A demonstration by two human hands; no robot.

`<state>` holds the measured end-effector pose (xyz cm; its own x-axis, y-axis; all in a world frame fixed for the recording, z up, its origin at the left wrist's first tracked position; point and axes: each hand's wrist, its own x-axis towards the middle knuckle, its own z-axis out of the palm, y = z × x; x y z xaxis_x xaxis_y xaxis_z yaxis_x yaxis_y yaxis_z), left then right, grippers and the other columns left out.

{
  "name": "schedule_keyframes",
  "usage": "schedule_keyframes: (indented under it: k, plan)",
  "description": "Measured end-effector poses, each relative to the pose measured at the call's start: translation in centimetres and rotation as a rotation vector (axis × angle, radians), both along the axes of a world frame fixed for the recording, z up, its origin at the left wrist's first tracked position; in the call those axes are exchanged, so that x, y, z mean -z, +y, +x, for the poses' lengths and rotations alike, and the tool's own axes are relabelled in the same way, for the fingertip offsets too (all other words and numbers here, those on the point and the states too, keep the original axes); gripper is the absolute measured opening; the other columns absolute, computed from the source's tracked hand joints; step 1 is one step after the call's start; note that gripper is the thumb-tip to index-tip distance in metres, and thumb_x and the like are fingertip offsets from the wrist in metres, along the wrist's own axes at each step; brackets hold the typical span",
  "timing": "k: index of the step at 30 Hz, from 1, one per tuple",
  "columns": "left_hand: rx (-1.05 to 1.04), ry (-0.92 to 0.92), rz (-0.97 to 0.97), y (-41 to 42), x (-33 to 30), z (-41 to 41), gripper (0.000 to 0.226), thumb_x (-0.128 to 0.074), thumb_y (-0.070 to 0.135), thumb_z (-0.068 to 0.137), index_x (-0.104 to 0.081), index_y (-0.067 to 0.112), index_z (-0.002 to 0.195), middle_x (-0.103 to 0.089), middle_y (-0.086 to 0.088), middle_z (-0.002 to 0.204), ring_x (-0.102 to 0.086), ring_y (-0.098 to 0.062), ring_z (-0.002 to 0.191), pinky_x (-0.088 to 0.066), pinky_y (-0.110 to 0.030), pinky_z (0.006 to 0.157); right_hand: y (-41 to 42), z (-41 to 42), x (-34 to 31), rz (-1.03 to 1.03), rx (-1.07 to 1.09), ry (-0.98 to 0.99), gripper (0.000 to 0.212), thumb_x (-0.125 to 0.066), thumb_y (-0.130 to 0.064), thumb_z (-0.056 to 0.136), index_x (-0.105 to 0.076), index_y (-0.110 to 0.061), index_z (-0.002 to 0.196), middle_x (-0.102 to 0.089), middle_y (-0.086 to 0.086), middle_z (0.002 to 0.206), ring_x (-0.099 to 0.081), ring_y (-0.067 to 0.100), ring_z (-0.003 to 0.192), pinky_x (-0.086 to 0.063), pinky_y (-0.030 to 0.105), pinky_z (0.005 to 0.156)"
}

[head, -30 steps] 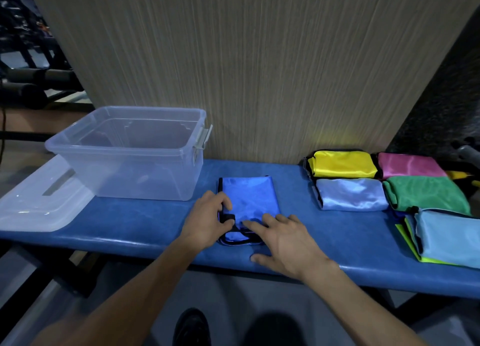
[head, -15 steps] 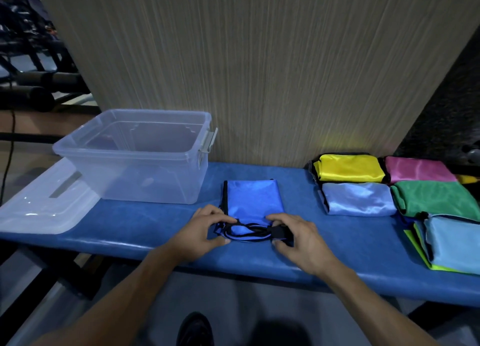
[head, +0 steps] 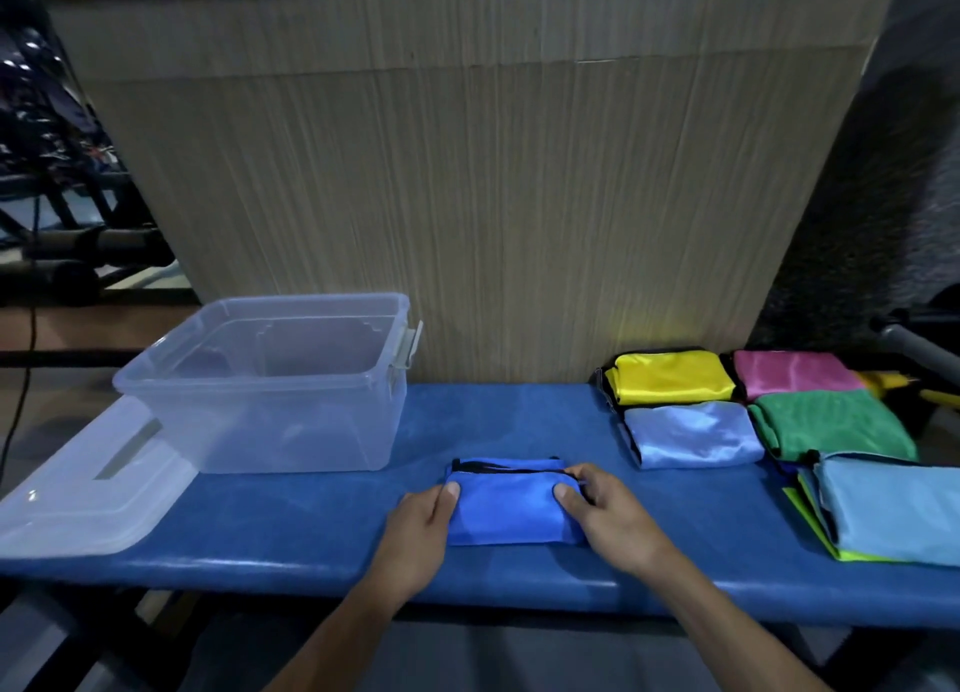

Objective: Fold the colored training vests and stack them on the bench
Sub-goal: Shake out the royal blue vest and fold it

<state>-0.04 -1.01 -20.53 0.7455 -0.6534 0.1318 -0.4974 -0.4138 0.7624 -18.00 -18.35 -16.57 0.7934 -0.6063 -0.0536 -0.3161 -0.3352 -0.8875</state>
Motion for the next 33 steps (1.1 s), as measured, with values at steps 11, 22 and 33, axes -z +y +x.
schedule_keyframes:
  k: [11, 22, 33]
  plan:
    - [-0.236, -0.121, 0.267, -2.9, -2.1, -0.2, 0.05, -0.03, 0.038, 0.108, -0.056, 0.015, 0.072, -0.071, -0.012, 0.094, -0.065, -0.034, 0.095, -0.046, -0.038, 0.079, 0.2, 5.0, -0.2, -0.411, 0.173, 0.382, 0.03, -0.032, -0.044, 0.105, -0.045, -0.017, 0.101, -0.066, 0.007, 0.102, -0.063, 0.031, 0.095, -0.047, 0.039, 0.075]
    - [-0.316, -0.088, 0.257, -3.3, -2.8, 0.0, 0.052, -0.043, 0.042, 0.101, -0.044, 0.015, 0.058, -0.053, -0.004, 0.063, -0.055, -0.029, 0.068, -0.039, -0.034, 0.062, -0.1, 5.0, 0.8, -0.678, 0.171, 0.391, 0.03, -0.033, -0.043, 0.105, -0.05, -0.024, 0.12, -0.047, 0.003, 0.12, -0.053, 0.027, 0.102, -0.045, 0.037, 0.077]
    - [-0.212, -0.16, 0.158, -1.1, -2.3, -0.7, 0.049, -0.05, 0.044, 0.102, -0.04, 0.017, 0.063, -0.047, 0.002, 0.06, -0.051, -0.024, 0.064, -0.036, -0.038, 0.063, -0.1, 5.3, 0.6, -0.572, 0.219, 0.392, 0.037, -0.032, -0.044, 0.106, -0.055, -0.018, 0.12, -0.051, 0.007, 0.119, -0.052, 0.029, 0.109, -0.044, 0.041, 0.087]
